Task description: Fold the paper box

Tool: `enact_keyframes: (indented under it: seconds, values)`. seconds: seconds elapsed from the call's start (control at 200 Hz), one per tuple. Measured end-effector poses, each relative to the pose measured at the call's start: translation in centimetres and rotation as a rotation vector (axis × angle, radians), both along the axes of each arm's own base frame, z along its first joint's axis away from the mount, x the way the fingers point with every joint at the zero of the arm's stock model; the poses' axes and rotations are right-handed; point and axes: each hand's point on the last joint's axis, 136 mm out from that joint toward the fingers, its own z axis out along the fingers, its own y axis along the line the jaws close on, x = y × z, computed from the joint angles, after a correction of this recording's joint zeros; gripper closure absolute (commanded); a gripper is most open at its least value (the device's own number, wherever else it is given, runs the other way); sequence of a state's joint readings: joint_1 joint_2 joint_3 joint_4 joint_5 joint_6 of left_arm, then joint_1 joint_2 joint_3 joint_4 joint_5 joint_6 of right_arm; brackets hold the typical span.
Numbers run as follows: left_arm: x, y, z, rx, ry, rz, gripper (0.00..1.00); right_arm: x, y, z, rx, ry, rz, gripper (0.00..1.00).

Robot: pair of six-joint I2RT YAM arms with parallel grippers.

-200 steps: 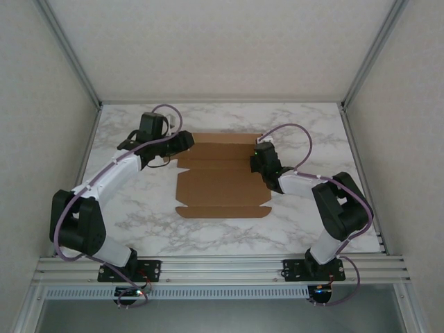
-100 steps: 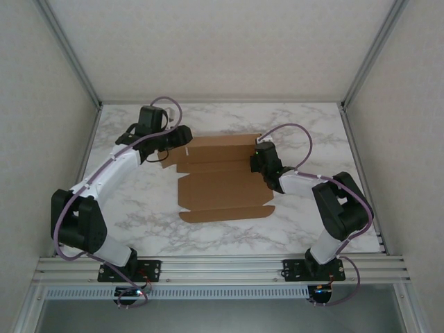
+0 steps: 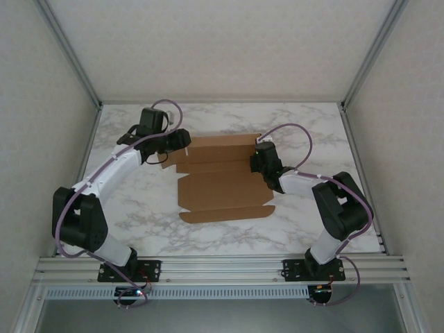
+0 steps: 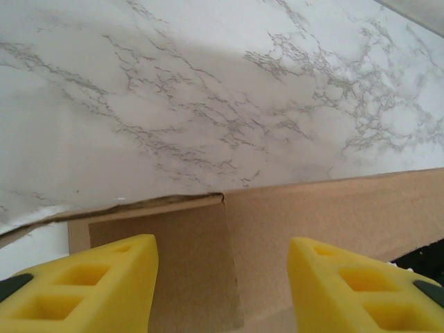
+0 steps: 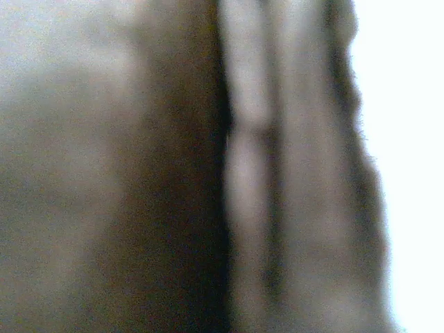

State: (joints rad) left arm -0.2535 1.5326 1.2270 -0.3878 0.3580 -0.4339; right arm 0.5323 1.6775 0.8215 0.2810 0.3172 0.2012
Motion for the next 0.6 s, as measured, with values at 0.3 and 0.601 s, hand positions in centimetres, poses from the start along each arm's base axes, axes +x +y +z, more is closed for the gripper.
enact_keyframes:
  seconds: [0.3,0.601]
  values:
    - [-0.7,-0.6,-0.9,-0.058,0.016,-0.005,0.49,0.0,0.0,0.0,0.0,0.001,0.0,0.96]
    - [-0.8,-2.8,-2.4,-0.275,0.013,0.003,0.62,0.2,0.2,0.0,0.005,0.005,0.0,0.98]
